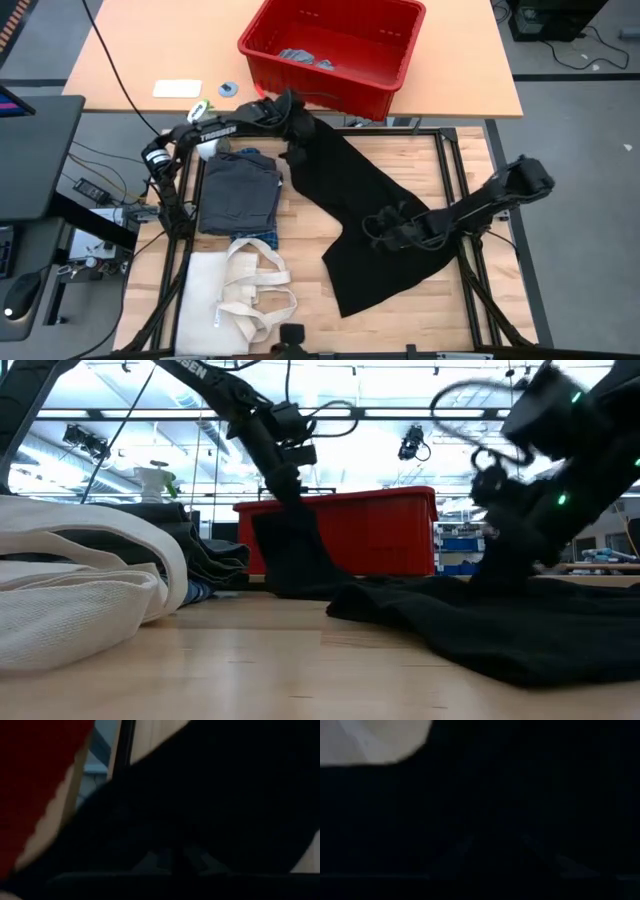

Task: Fold Laundry from Bin
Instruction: Fold the black shirt

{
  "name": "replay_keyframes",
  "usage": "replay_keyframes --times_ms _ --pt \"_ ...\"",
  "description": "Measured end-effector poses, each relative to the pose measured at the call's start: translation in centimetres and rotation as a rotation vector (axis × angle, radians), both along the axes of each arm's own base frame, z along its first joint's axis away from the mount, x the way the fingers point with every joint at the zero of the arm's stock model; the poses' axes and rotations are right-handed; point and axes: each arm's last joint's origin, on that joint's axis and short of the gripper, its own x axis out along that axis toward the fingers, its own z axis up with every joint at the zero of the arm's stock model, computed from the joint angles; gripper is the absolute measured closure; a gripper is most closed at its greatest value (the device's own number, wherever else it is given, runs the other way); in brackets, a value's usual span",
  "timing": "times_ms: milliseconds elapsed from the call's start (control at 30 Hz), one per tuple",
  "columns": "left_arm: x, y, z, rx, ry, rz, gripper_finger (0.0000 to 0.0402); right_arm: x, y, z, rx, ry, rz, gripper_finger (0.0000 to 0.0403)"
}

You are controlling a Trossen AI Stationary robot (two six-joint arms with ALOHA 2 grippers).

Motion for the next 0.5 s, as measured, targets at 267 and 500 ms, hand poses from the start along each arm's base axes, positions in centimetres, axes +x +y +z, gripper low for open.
replay_keyframes --times_ms 267,500 --pt "2.9 -2.8 0.9 0.105 -0.107 -0.137 0.0396 2.7 -0.9 -1.5 -0.027 -0.041 0.016 0.0252" --pt "4.8 -6.5 0.9 0.119 -0.115 -0.261 0.0395 5.8 -3.4 -1.2 -0.103 -0.030 0.023 0.0252"
